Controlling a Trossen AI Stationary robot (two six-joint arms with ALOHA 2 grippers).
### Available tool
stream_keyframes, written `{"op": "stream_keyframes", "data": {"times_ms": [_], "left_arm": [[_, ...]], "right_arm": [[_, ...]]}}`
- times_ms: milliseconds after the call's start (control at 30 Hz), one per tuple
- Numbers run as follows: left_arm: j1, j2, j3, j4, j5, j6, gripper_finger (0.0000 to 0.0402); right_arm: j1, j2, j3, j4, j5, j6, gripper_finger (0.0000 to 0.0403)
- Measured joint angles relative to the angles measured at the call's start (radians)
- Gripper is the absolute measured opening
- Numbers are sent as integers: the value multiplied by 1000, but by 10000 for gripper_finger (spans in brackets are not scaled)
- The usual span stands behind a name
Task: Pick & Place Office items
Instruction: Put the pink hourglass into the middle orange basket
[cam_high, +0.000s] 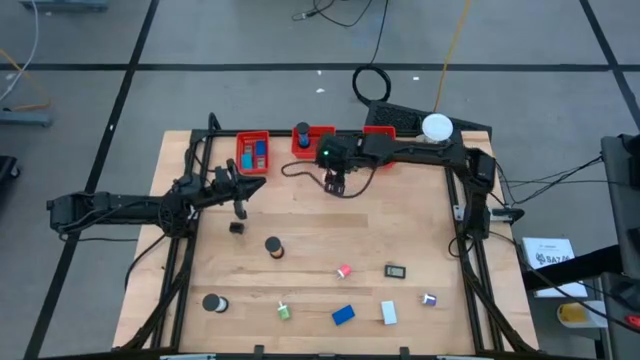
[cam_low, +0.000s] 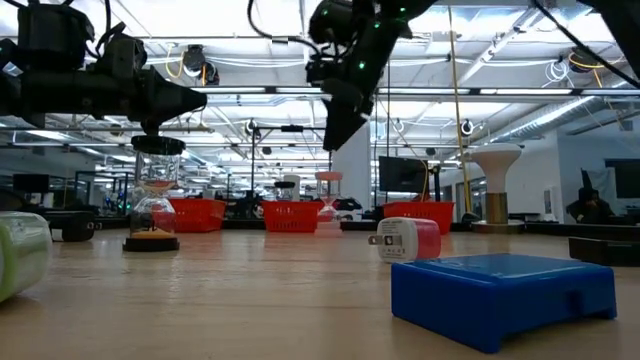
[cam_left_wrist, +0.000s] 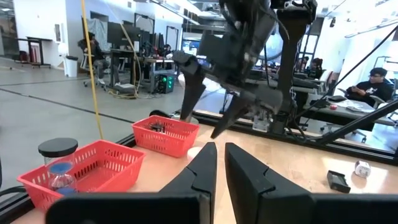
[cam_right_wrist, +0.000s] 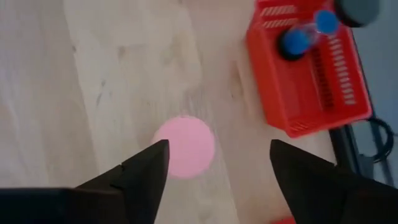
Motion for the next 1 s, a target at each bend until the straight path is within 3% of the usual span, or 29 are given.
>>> {"op": "stream_keyframes", "data": {"times_ms": [100,333,567,733,1000], "left_arm": [[0,0,0,0,0,-2,37],[0,0,0,0,0,-2,37],[0,0,0,0,-1,-1,37],[0,0,0,0,-1,-1,37],[0,0,0,0,-1,0,37]], "right_arm": [[0,-67,-94,51,-21,49,288],[7,-216,-478,528,-24,130,294],[7,-304,-764,948,-23,225,319],[6,-310,-863,1118,-23,259,333],[-16,-310,-877,1153,-22,238,325]]}}
